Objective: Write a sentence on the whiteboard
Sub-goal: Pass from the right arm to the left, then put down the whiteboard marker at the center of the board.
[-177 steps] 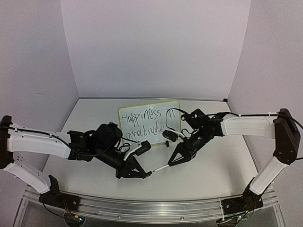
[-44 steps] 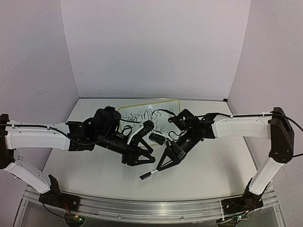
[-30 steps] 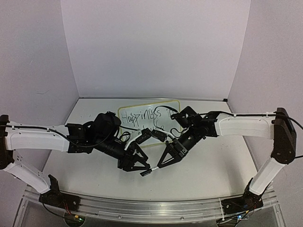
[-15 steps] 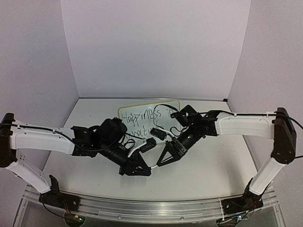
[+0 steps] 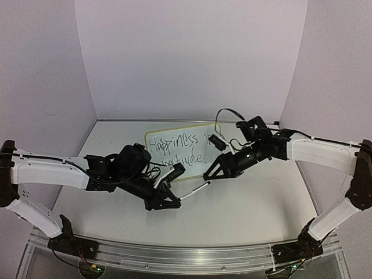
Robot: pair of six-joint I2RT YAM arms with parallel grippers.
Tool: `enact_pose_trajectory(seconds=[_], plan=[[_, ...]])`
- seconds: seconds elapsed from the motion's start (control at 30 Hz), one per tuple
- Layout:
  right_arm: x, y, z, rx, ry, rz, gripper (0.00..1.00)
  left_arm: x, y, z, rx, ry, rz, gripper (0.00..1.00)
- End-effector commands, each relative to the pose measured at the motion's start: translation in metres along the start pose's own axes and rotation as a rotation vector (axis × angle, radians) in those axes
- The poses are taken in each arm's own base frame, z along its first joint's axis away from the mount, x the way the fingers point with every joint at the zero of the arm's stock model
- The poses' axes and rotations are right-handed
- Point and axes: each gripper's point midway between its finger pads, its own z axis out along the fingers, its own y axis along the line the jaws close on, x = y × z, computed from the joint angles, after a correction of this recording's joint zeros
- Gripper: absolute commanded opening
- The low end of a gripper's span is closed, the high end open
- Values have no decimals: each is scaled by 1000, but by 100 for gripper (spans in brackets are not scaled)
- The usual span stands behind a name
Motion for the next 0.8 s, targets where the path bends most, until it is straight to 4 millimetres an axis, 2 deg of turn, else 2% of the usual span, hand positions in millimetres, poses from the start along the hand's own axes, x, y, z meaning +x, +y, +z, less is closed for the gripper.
enact_pose_trajectory(seconds=[0.0,0.1,0.23,0.33,0.47,0.53,0.63,0.77], plan=[[-30,-48,-52,300,-248,26,98,-6,54,-31,-204,-106,-129,0],[-33,-79,-86,454,-360,80,98,3,93,-61,-360,-161,-225,1],[-28,-115,-136,599,-498,176,98,22,131,-102,-548,-221,-349,1],[-22,-138,-167,682,-575,245,98,47,163,-134,-689,-248,-497,3],[-13,-154,-200,775,-673,282,98,66,182,-169,-831,-330,-627,6],[-9,-159,-212,825,-707,288,98,76,191,-181,-880,-360,-675,8],[-5,-162,-223,884,-734,287,98,91,208,-189,-924,-352,-742,13],[-2,-162,-233,929,-771,295,98,112,234,-183,-965,-248,-811,16]])
